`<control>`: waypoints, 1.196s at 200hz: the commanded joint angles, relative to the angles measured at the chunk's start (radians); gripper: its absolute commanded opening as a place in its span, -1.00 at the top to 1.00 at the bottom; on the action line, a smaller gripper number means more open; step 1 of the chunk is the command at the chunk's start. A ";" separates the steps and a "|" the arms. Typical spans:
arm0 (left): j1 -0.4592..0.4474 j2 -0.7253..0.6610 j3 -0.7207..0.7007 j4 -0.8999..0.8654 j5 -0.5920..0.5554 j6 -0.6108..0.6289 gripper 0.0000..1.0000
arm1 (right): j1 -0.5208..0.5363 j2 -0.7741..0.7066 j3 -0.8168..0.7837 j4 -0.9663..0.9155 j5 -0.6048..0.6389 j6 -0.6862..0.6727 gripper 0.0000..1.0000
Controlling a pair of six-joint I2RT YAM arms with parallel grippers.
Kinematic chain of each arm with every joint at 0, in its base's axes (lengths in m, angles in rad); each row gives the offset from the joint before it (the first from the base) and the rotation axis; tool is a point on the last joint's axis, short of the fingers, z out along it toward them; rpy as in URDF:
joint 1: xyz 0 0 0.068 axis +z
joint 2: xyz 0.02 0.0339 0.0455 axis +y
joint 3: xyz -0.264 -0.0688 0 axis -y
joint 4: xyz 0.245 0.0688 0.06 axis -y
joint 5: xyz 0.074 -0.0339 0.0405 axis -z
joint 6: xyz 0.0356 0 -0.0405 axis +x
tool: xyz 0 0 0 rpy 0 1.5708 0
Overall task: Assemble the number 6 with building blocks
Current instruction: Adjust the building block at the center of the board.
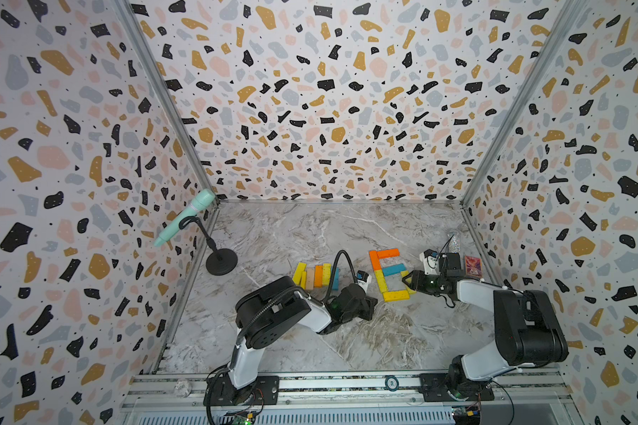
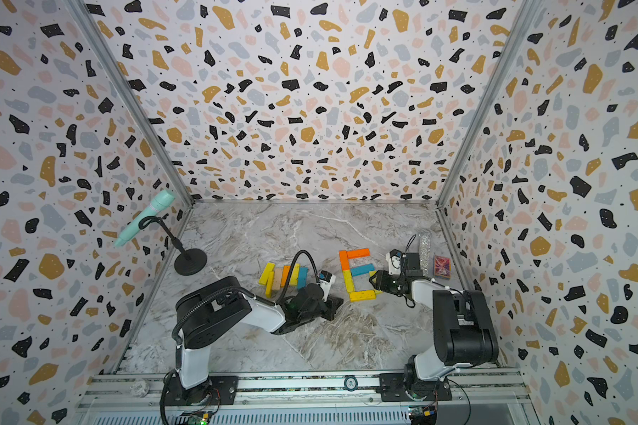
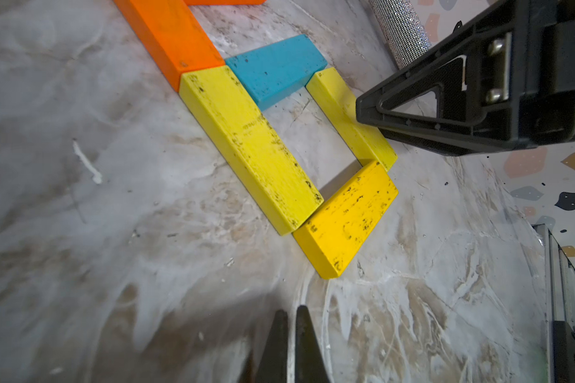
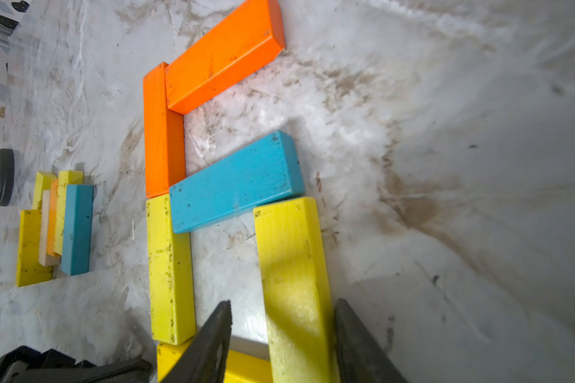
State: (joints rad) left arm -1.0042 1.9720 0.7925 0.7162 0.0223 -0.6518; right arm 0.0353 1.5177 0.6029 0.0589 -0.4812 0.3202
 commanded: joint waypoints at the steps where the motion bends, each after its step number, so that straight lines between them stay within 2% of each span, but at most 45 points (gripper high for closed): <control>1: 0.005 0.022 0.008 0.041 0.019 -0.007 1.00 | 0.007 -0.032 -0.023 -0.049 0.015 0.007 -0.04; 54: 0.004 0.030 0.007 0.051 0.028 -0.012 1.00 | -0.013 -0.130 0.002 -0.111 0.041 -0.003 -0.06; 69: 0.004 0.025 0.004 0.051 0.023 -0.012 1.00 | -0.011 -0.193 -0.020 -0.133 0.030 0.005 0.03; 102: 0.004 0.020 -0.002 0.051 0.013 -0.014 1.00 | 0.014 -0.319 -0.141 -0.114 -0.060 0.064 0.44; 137: 0.004 0.013 -0.012 0.043 0.000 -0.014 1.00 | 0.090 -0.406 -0.258 -0.048 -0.082 0.149 0.55; 171: 0.003 0.014 -0.012 0.041 -0.002 -0.012 1.00 | 0.115 -0.397 -0.303 0.002 -0.076 0.178 0.58; 239: 0.004 0.011 -0.017 0.038 -0.013 -0.017 1.00 | 0.129 -0.250 -0.279 0.090 -0.077 0.178 0.61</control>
State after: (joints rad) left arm -1.0042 1.9884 0.7925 0.7494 0.0307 -0.6682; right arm 0.1547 1.2423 0.2989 0.1181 -0.5610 0.4927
